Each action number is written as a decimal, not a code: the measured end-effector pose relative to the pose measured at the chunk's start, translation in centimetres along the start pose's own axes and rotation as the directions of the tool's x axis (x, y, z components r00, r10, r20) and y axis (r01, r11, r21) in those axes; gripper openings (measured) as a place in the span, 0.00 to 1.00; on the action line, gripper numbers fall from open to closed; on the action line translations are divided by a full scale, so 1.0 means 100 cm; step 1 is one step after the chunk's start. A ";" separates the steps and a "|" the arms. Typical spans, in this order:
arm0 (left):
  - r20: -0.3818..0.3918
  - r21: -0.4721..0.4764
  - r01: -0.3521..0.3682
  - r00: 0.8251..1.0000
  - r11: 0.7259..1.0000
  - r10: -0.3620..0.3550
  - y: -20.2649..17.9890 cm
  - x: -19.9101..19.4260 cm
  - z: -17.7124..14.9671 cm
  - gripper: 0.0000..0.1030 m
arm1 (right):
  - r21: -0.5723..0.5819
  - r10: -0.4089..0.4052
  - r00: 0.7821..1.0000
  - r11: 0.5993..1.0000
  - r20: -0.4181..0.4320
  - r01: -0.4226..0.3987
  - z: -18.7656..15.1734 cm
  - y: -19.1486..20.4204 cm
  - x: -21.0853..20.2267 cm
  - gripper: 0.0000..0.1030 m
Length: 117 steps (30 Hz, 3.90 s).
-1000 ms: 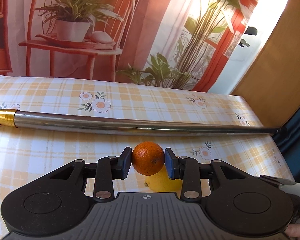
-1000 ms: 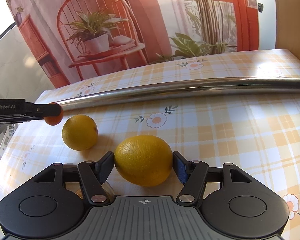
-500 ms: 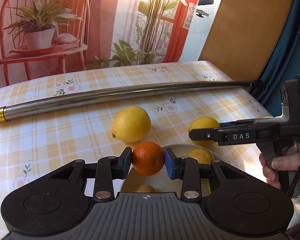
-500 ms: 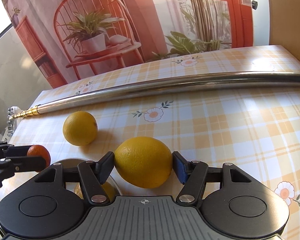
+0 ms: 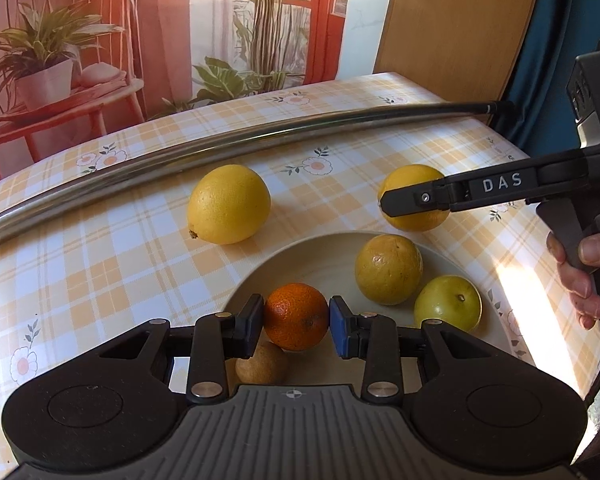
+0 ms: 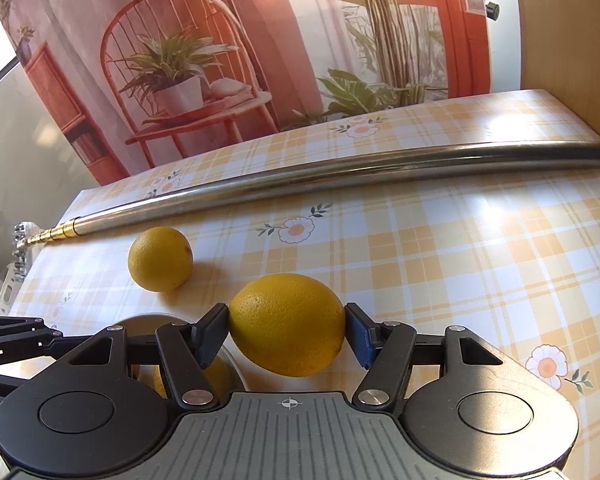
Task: Organize fruits
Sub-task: 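Carry the lemon and tangerine over the white plate with both tools, then open both tools to drop the lemon and tangerine into the plate, then move the right tool to the last lemon on the table and grasp it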
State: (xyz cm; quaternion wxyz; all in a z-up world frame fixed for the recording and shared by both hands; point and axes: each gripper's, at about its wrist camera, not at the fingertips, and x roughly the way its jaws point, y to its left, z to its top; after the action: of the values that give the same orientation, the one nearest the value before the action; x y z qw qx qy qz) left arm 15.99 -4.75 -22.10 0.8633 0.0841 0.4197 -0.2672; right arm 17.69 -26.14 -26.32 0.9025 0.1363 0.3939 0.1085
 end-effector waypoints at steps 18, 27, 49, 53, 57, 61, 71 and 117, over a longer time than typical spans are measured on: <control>0.054 -0.113 -0.019 0.998 0.993 0.025 0.011 -0.020 -0.007 0.37 | -0.067 0.034 0.999 0.997 0.030 -0.032 -0.001 0.030 -0.035 0.57; 0.119 -0.199 -0.079 0.987 0.977 0.104 0.024 -0.063 -0.011 0.37 | -0.151 0.087 0.996 0.985 -0.001 -0.086 -0.007 0.063 -0.044 0.57; 0.106 -0.328 -0.150 0.975 0.933 0.194 0.046 -0.093 -0.042 0.38 | -0.227 0.153 0.966 0.953 -0.209 -0.200 -0.038 0.114 -0.003 0.57; 0.100 -0.337 -0.156 0.975 0.928 0.200 0.047 -0.093 -0.043 0.41 | -0.236 0.152 0.964 0.950 -0.219 -0.204 -0.039 0.117 0.000 0.57; 0.095 -0.343 -0.162 0.974 0.925 0.205 0.047 -0.093 -0.044 0.44 | -0.243 0.153 0.961 0.947 -0.230 -0.209 -0.040 0.120 0.003 0.57; 0.091 -0.346 -0.163 0.974 0.924 0.206 0.047 -0.092 -0.043 0.49 | -0.242 0.155 0.961 0.947 -0.229 -0.210 -0.040 0.121 0.005 0.57; 0.090 -0.362 -0.162 0.974 0.918 0.208 0.048 -0.093 -0.045 0.53 | -0.256 0.184 0.971 0.941 -0.156 -0.220 -0.031 0.120 -0.010 0.58; 0.085 -0.433 -0.234 0.951 0.870 0.298 0.083 -0.072 -0.026 0.80 | -0.494 0.109 0.992 0.860 -0.068 -0.128 0.039 0.116 0.082 0.67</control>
State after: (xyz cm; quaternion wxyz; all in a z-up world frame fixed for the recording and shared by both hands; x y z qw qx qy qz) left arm 14.99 6.00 -18.90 0.9187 -0.0656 0.3857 -0.0550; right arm 25.04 -13.37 -25.53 0.8911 -0.0787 0.3605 0.2641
